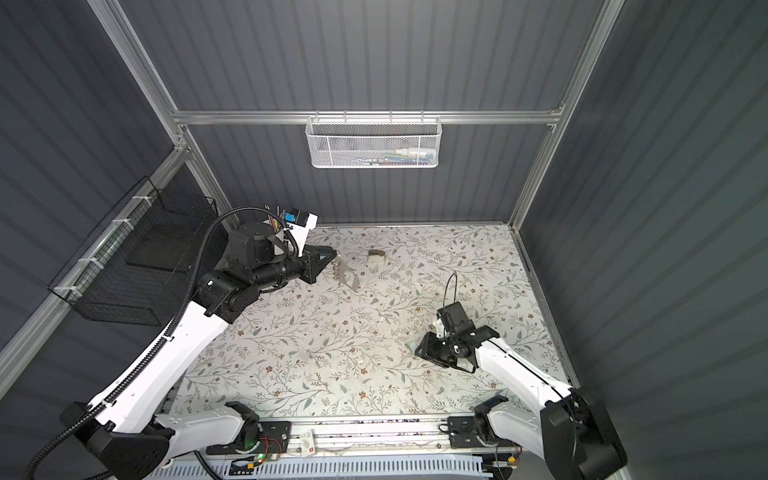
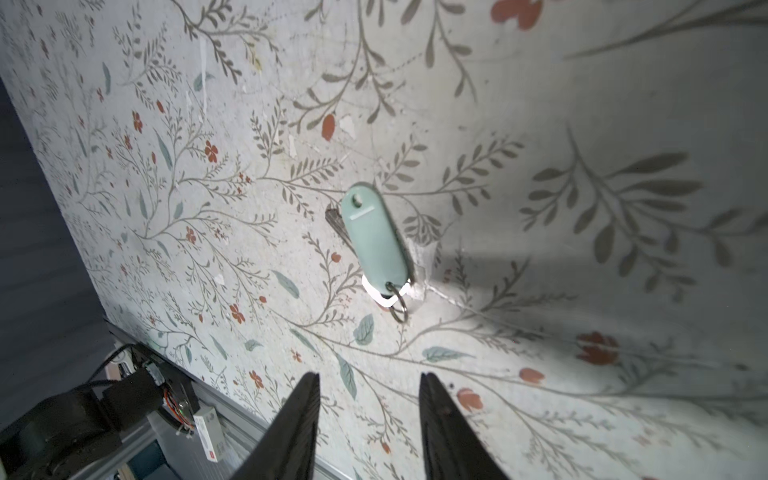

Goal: Put the keys on the keyring
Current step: 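Reposition the right gripper holding the key near the table surface, then lift the mint-green key with the right gripper toward the left gripper's keyring plate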

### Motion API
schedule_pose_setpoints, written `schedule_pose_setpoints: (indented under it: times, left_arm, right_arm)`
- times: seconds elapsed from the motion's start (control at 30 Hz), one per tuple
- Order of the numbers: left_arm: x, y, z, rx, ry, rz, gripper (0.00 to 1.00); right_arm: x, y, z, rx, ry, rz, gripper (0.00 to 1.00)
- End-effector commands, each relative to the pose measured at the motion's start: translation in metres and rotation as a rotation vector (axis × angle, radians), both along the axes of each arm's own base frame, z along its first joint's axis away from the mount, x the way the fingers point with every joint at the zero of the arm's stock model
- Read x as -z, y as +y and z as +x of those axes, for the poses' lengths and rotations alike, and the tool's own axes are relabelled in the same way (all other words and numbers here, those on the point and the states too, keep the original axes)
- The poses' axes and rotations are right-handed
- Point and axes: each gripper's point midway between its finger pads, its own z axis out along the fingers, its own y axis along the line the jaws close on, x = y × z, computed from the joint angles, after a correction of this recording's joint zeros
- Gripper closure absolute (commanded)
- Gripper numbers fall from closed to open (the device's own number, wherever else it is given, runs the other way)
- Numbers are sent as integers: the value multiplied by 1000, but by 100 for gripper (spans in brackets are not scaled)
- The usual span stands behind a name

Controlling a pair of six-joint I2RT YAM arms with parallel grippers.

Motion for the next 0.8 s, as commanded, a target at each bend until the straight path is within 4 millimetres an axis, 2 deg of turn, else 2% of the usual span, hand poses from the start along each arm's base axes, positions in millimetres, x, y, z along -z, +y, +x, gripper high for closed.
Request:
schedule_pose_setpoints:
  times: [0.0,0.03,0.07,0.1,0.23,0.53,0.77]
  left_arm:
    - [-17,-4,0,14,-26,-44,100]
    - [-16,-4,0,13,-23,-44,100]
    - [-32,-4,-1,15,-51,-63,100]
    - [-34,-4,-1,16,-53,-66,100]
    - [-34,-3,-2,15,-50,-66,100]
    - [-35,-3,-4,16,-50,-70,100]
    - [-34,-1,-5,11,-48,-67,100]
  right_arm:
    - [-3,7,16,96,-63,92,61]
    - [0,7,15,100,-66,103,63]
    - [3,7,13,104,-65,104,63]
    - [6,5,13,111,-65,96,63]
    - [13,0,13,115,-75,68,64]
    - [31,6,10,80,-26,66,68]
    - [34,6,5,57,-10,64,71]
